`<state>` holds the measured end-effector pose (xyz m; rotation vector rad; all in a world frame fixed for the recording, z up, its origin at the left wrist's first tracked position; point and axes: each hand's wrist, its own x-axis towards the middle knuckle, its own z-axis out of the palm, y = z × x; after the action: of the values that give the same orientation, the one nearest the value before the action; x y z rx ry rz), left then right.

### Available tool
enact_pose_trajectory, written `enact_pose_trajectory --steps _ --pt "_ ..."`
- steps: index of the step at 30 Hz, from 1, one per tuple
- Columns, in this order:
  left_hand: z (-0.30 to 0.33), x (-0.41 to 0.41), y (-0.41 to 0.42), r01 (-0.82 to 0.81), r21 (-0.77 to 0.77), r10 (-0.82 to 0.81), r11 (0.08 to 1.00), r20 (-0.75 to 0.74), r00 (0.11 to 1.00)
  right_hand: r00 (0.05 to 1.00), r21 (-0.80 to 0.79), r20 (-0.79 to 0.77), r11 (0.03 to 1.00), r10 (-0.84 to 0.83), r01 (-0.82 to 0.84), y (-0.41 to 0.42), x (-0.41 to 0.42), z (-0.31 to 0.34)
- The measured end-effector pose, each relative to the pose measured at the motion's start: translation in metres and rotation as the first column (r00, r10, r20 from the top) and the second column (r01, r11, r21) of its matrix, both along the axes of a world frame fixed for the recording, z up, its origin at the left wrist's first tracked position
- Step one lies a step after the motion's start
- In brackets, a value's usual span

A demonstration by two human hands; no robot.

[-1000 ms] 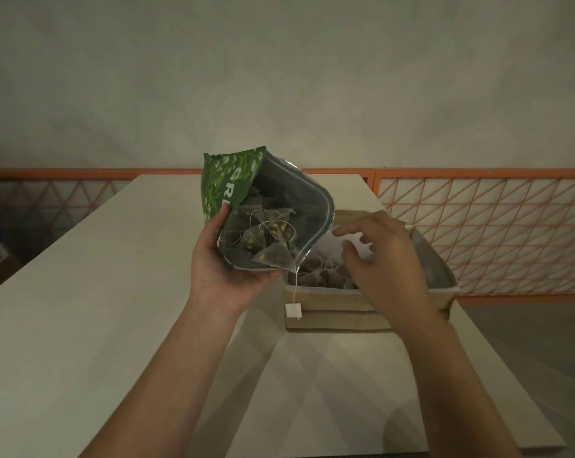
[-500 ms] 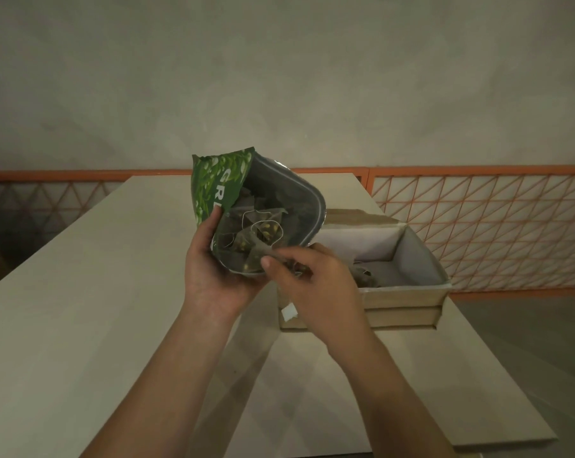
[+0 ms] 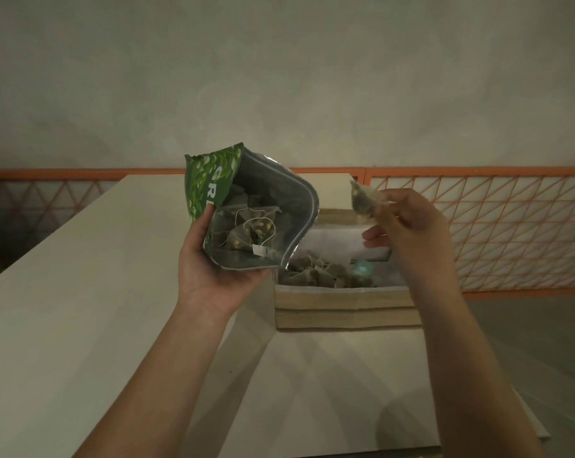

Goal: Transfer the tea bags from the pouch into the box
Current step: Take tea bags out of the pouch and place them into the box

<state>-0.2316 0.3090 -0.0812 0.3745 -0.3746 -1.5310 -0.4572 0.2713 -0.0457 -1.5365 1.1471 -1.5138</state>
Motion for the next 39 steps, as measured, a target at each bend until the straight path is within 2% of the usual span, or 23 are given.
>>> enact_pose_trajectory --steps 4,6,9,11,15,17,20,22,24,27,30,32,37,39 --pt "-0.001 0.000 -0.002 0.001 0.005 -0.001 1.000 0.008 1.000 0.995 0.033 0.098 0.999 -0.034 0.031 -0.017 -0.016 -0.006" --pt "0.000 -0.001 -0.002 0.008 0.009 -0.008 1.000 0.003 1.000 0.996 0.062 0.072 0.997 -0.057 0.053 -0.025 -0.021 -0.012" --pt "0.000 -0.002 -0.002 0.013 0.011 -0.013 1.000 -0.008 1.000 0.979 0.101 -0.163 0.986 -0.119 0.137 -0.035 -0.023 -0.025" --pt "0.000 -0.002 -0.002 0.012 0.013 -0.012 1.000 -0.010 1.000 0.914 0.068 -0.363 0.974 -0.179 0.217 -0.038 -0.022 -0.033" --pt "0.001 0.000 -0.002 0.029 -0.002 -0.029 1.000 -0.028 0.999 0.798 0.099 -0.593 0.974 -0.108 0.205 -0.033 -0.018 -0.039" --pt "0.001 0.001 -0.002 0.031 -0.005 -0.031 1.000 -0.029 0.999 0.755 0.011 -0.641 0.981 -0.140 0.191 -0.030 -0.010 -0.036" --pt "0.000 0.002 -0.002 0.028 -0.008 -0.028 1.000 -0.023 0.999 0.845 -0.260 -0.475 0.956 -0.248 0.134 -0.010 0.015 -0.022" --pt "0.000 0.002 -0.001 0.023 0.003 -0.023 1.000 -0.019 1.000 0.898 -0.406 -0.373 0.911 -0.231 0.066 0.009 0.035 -0.010" --pt "0.002 0.001 0.000 -0.003 0.030 0.003 1.000 -0.002 1.000 0.891 -0.497 -0.404 0.868 -0.209 -0.022 0.022 0.055 -0.001" --pt "0.005 0.001 0.003 -0.039 0.065 0.037 0.997 0.030 0.999 0.800 -0.523 -0.566 0.836 -0.196 -0.165 0.026 0.082 0.004" --pt "0.005 0.002 0.005 -0.063 0.074 0.060 0.995 0.044 0.997 0.599 -0.476 -0.753 0.854 -0.272 -0.211 0.026 0.105 0.004" --pt "0.004 0.003 0.006 -0.073 0.076 0.070 0.994 0.047 0.996 0.519 -0.426 -0.811 0.879 -0.269 -0.212 0.024 0.116 0.004" --pt "0.005 0.000 0.010 -0.037 0.047 0.034 0.998 0.074 0.997 0.412 -0.278 -0.893 0.942 -0.180 -0.190 0.018 0.122 0.001" --pt "0.005 0.000 0.010 -0.037 0.041 0.034 0.998 0.075 0.997 0.428 -0.273 -0.888 0.942 -0.168 -0.196 0.017 0.118 0.000"
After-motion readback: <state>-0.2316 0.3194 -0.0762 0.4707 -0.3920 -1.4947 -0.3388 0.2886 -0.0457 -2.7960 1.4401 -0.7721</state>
